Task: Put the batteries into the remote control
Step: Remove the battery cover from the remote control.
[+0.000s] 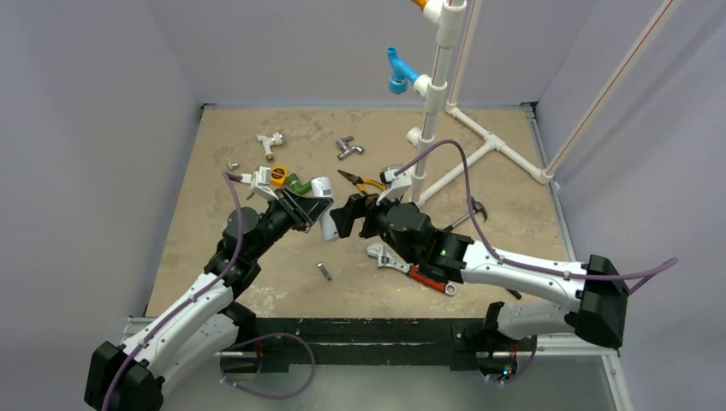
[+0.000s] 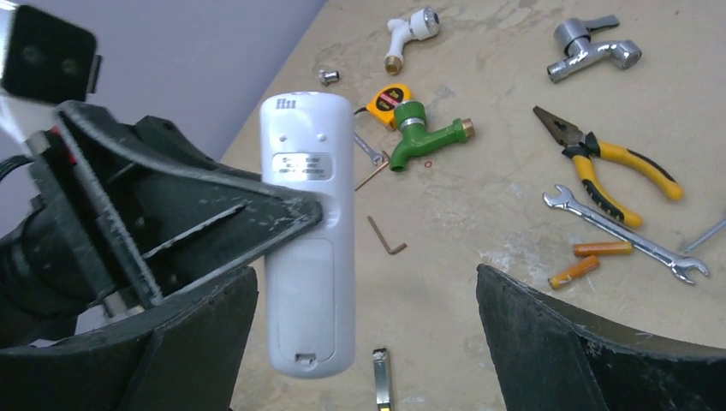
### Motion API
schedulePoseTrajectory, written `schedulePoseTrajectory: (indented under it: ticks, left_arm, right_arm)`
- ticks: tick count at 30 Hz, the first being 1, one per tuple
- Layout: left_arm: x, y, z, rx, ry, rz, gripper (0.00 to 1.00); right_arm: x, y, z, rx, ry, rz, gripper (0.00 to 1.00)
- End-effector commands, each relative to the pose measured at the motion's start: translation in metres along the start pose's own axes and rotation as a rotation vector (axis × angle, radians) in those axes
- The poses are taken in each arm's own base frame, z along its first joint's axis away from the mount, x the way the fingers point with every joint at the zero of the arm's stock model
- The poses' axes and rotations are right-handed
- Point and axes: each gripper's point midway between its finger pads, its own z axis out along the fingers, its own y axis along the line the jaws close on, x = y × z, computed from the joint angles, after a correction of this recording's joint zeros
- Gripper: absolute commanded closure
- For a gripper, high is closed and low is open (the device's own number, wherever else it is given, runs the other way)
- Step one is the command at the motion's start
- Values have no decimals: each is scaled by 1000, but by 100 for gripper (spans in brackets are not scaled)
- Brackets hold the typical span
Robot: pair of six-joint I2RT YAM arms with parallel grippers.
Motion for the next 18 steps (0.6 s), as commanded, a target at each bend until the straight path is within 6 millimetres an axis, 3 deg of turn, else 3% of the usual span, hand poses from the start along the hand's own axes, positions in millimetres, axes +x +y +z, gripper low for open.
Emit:
schedulePoseTrajectory:
  ticks: [1, 10, 18]
  left_arm:
    - [-15, -26, 0, 113, -57, -6, 100]
    - [-13, -27, 4, 120, -42, -4, 100]
    - [-12, -27, 5, 124, -36, -12, 100]
  right_arm:
    - [5, 22, 14, -98, 75, 124, 3]
    - [34, 35, 32, -142, 175, 83, 9]
    - [42, 27, 38, -117, 183, 12, 35]
